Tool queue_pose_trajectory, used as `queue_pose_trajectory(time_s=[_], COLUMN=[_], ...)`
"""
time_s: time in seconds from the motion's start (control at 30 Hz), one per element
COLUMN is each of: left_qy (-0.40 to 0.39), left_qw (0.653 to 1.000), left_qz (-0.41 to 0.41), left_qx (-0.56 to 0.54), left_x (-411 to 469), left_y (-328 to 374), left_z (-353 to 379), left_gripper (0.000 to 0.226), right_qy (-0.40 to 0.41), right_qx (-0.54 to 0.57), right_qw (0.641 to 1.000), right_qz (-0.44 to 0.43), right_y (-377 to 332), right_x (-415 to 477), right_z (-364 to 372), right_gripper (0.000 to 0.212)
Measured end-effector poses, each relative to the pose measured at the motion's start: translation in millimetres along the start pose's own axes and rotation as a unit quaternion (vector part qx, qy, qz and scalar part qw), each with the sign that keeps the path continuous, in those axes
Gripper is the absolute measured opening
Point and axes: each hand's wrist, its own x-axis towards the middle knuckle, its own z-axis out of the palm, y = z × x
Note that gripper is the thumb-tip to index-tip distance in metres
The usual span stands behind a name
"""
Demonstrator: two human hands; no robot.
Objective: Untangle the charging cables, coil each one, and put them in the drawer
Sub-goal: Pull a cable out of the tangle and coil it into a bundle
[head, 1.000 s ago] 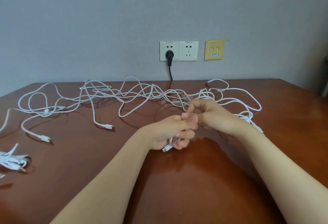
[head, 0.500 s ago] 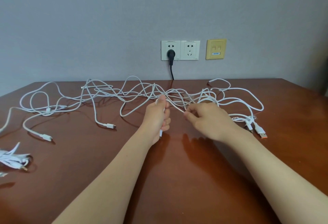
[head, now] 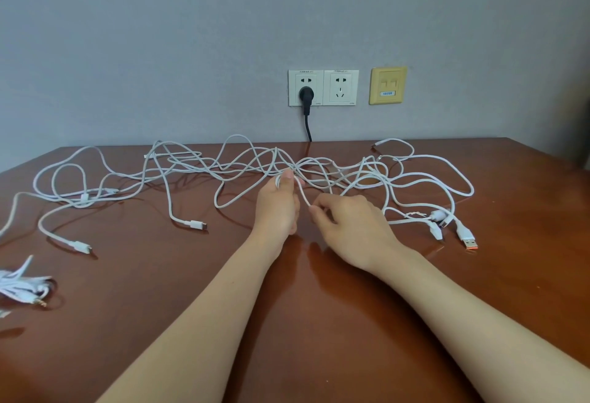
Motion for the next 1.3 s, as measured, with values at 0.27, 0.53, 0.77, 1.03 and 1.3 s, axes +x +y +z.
queue_pose_trajectory(time_s=[0.27, 0.53, 0.77, 1.03, 1.3], left_qy=[-0.031, 0.036, 0.047, 0.024, 0.03], left_qw=[0.999, 0.997, 0.955, 0.967, 0.995], left_qz=[-0.019, 0.029, -0.073, -0.083, -0.06], left_qx=[-0.012, 0.059, -0.285, -0.24, -0.071], left_x=[0, 0, 8, 10, 9], left_y=[3, -1, 6, 8, 7], left_z=[-3, -8, -20, -23, -18], left_gripper=[0.044, 0.028, 0.037, 0.044, 0.042], right_qy=[-0.036, -0.052, -0.067, -0.065, -0.037], right_qx=[0.028, 0.016, 0.03, -0.006, 0.043], right_qw=[0.999, 0.998, 0.996, 0.997, 0.993], right_qz=[0.008, -0.013, -0.044, -0.041, -0.102], right_y=[1, 3, 2, 7, 8], right_x=[0, 1, 0, 1, 4], right_z=[2, -2, -3, -24, -26], right_gripper=[0.018, 0.019, 0.021, 0.014, 0.009])
